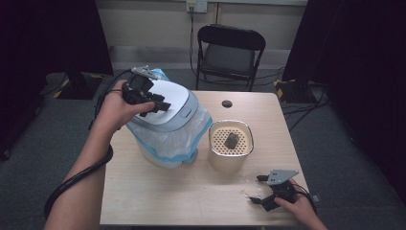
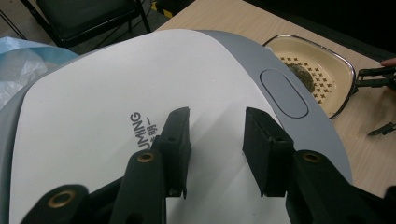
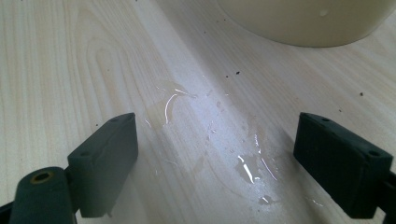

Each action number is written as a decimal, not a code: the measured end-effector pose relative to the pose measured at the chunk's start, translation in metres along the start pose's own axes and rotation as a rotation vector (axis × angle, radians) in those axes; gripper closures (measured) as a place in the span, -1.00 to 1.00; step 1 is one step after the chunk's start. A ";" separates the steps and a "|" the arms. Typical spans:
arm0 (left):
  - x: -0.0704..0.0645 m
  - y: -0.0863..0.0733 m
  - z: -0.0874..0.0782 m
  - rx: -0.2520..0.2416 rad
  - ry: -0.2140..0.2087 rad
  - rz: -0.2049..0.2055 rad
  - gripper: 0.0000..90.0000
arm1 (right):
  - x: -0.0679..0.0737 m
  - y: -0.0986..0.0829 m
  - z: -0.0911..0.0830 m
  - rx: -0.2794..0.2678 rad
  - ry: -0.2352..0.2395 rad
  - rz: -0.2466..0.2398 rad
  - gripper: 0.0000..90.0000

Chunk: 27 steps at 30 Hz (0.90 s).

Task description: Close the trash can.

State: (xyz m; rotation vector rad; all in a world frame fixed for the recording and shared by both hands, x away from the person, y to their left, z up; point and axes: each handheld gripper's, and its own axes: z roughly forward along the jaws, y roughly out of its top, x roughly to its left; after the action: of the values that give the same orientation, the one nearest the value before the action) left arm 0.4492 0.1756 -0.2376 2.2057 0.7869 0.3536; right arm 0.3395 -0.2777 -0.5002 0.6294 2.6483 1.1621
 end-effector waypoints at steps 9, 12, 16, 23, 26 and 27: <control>-0.004 0.003 0.010 -0.022 0.026 0.005 0.39 | 0.000 0.000 0.000 0.000 0.000 0.000 -0.70; -0.007 0.006 0.011 0.002 0.023 0.027 0.27 | 0.000 0.000 0.000 0.000 0.001 0.000 -0.70; -0.007 0.006 0.008 0.011 0.033 -0.005 -0.32 | 0.000 0.000 0.000 0.000 0.000 0.000 -0.70; -0.012 -0.006 -0.017 -0.037 0.003 -0.020 -0.56 | 0.000 0.000 0.000 0.000 0.001 0.000 -0.70; -0.013 -0.016 -0.030 -0.049 0.002 -0.021 -0.59 | 0.000 0.000 0.000 0.000 0.000 0.000 -0.70; -0.013 -0.020 -0.034 -0.057 -0.006 -0.024 -0.59 | 0.000 0.000 0.000 0.000 0.000 0.000 -0.70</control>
State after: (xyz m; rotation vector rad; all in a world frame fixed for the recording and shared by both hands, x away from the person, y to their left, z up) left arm 0.4142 0.1969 -0.2289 2.1418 0.7901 0.3537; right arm 0.3396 -0.2777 -0.5002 0.6290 2.6486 1.1616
